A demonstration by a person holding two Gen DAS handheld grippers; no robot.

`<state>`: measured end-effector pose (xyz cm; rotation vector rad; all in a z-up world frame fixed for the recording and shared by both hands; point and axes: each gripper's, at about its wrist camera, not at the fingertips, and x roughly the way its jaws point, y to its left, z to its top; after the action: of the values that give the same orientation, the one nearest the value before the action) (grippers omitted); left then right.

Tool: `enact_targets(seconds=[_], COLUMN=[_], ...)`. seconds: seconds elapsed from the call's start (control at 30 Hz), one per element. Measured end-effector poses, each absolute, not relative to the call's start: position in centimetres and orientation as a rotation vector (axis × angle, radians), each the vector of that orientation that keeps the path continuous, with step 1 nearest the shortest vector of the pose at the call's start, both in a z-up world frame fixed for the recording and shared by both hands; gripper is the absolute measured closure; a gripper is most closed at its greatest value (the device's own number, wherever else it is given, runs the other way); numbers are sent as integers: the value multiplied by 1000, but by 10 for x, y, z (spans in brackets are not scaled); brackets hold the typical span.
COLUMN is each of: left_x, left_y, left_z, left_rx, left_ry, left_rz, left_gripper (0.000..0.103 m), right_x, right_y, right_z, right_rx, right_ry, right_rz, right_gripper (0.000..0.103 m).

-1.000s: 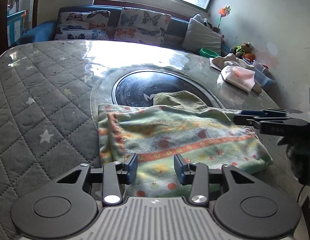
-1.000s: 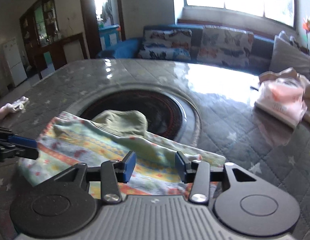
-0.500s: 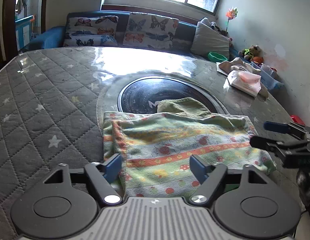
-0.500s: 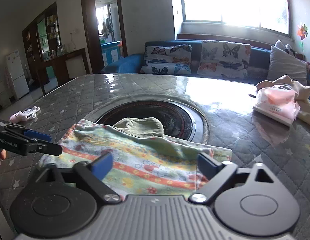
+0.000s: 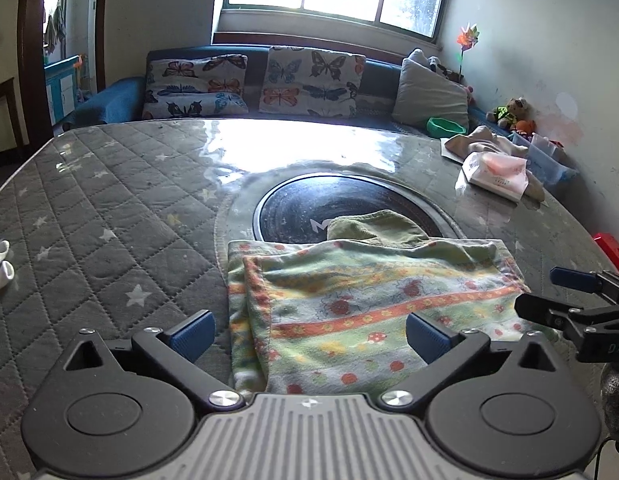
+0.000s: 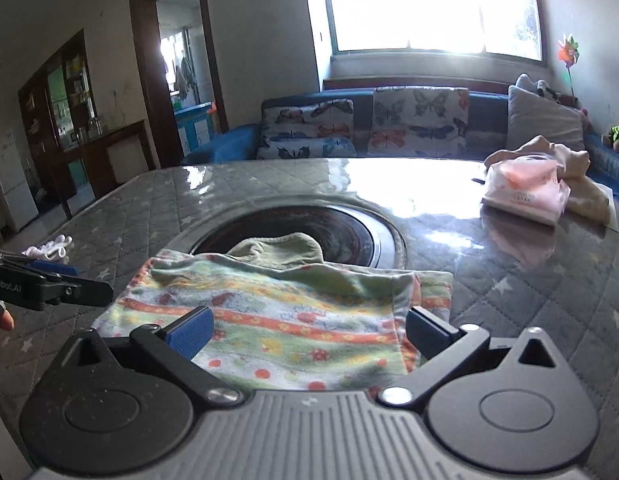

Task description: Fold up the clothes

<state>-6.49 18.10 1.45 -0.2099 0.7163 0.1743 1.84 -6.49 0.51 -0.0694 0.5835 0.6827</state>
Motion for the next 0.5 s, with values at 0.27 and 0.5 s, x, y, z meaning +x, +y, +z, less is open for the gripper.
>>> enact_targets(seconds=[0.27,0.5], left_x=[-74,-82], left_y=[190,202], left_z=[15,18], left_rx=[-208,-206], left_ry=[716,706], left_rz=[246,311], left_gripper=[0,0], right_x=[7,4], right_y=[-58,-44], right_z=[12,12], right_rx=[-83,-104], right_ry=[545,593], right_rz=[774,796], right_gripper=[0,0])
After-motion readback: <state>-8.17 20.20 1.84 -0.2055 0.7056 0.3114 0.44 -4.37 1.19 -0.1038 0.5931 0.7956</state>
